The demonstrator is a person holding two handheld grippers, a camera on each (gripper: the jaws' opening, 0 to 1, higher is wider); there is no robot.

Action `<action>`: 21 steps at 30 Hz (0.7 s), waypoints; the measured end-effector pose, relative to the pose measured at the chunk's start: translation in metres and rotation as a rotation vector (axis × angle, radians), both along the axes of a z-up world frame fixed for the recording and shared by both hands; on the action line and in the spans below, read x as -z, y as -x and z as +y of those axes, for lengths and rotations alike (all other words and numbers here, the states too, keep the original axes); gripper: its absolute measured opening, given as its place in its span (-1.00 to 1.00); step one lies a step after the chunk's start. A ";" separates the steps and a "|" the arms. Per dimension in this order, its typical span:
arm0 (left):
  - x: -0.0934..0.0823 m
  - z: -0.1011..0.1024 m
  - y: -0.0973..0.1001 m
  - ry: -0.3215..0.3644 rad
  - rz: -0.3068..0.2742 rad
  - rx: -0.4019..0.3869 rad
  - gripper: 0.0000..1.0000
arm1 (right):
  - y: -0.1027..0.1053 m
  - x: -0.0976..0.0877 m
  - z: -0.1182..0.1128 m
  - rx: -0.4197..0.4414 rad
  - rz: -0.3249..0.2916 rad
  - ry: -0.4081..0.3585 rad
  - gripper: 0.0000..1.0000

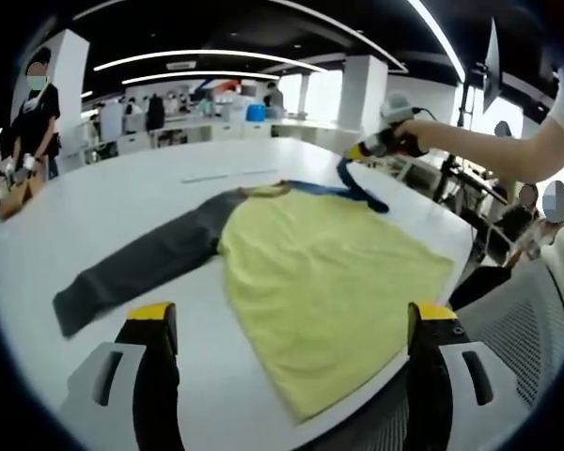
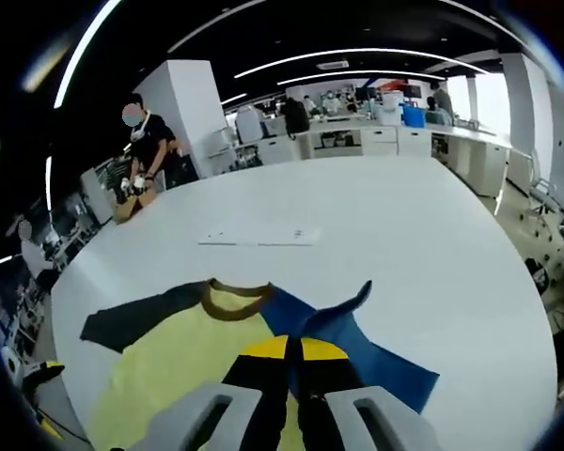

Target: Fold the garment on the visible template until the final outline fits inside the template.

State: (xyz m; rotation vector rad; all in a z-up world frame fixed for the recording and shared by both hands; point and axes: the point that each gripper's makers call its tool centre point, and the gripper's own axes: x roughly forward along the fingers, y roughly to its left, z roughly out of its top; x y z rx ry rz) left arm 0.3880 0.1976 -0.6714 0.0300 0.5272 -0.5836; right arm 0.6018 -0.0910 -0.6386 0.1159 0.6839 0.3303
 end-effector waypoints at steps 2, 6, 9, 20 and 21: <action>0.001 0.000 0.000 0.002 0.002 0.000 0.96 | -0.001 0.000 0.006 -0.013 0.002 0.000 -1.00; 0.002 -0.001 0.001 0.003 0.006 0.002 0.96 | -0.004 0.000 0.016 -0.033 0.004 -0.002 -1.00; 0.002 -0.001 0.001 0.004 0.004 0.004 0.95 | -0.006 -0.001 0.024 -0.049 0.004 -0.003 -1.00; 0.001 -0.005 0.002 0.019 -0.002 0.005 0.94 | -0.038 0.005 0.037 -0.102 0.007 -0.002 -1.00; 0.001 -0.006 0.002 0.020 -0.002 0.008 0.94 | -0.041 0.006 0.038 -0.107 0.006 -0.001 -1.00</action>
